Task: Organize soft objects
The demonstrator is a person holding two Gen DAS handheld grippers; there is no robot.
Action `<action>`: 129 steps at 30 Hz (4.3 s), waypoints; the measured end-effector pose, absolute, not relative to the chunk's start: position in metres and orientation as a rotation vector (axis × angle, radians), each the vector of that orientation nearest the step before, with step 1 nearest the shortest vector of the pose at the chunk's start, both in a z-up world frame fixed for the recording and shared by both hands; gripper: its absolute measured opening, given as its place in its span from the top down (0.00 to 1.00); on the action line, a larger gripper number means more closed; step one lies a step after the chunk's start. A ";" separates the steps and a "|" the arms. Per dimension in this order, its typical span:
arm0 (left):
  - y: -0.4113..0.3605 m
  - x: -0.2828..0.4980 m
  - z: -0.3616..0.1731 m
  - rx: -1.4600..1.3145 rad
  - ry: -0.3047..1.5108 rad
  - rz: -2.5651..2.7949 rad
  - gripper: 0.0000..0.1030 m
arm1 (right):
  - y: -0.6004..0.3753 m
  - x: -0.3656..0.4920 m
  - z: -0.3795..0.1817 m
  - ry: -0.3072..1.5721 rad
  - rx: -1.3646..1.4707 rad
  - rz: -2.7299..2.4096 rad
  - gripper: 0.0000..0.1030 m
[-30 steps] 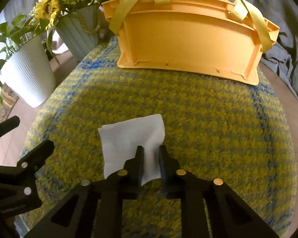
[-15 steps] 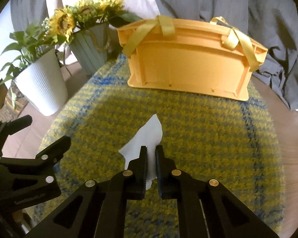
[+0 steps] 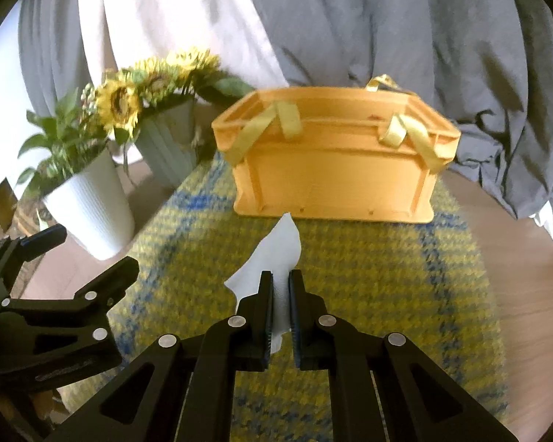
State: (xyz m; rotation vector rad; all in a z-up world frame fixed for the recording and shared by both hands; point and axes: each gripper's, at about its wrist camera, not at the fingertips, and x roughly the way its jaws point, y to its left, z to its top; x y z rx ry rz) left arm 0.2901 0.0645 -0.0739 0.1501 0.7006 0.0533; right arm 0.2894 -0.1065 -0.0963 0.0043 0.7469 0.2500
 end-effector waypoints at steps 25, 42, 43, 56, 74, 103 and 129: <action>0.048 0.312 -0.005 0.134 0.479 0.020 0.00 | -0.122 0.308 -0.023 0.481 0.010 0.200 0.91; 0.051 0.366 0.015 0.108 0.421 0.027 0.00 | -0.118 0.370 0.008 0.373 0.013 0.224 0.91; 0.051 0.370 0.015 0.105 0.422 0.026 0.00 | -0.117 0.374 0.009 0.370 0.012 0.227 0.91; 0.061 0.419 0.004 0.080 0.460 0.040 0.00 | -0.110 0.428 -0.002 0.383 0.022 0.239 0.91; 0.062 0.468 -0.029 0.094 0.542 0.070 0.00 | -0.107 0.496 -0.051 0.541 0.058 0.260 0.81; 0.065 0.368 0.014 0.076 0.411 0.128 0.00 | -0.127 0.384 -0.005 0.439 -0.016 0.085 0.19; 0.074 0.240 0.039 0.117 0.364 -0.016 0.00 | -0.120 0.225 0.017 0.370 0.035 -0.066 0.17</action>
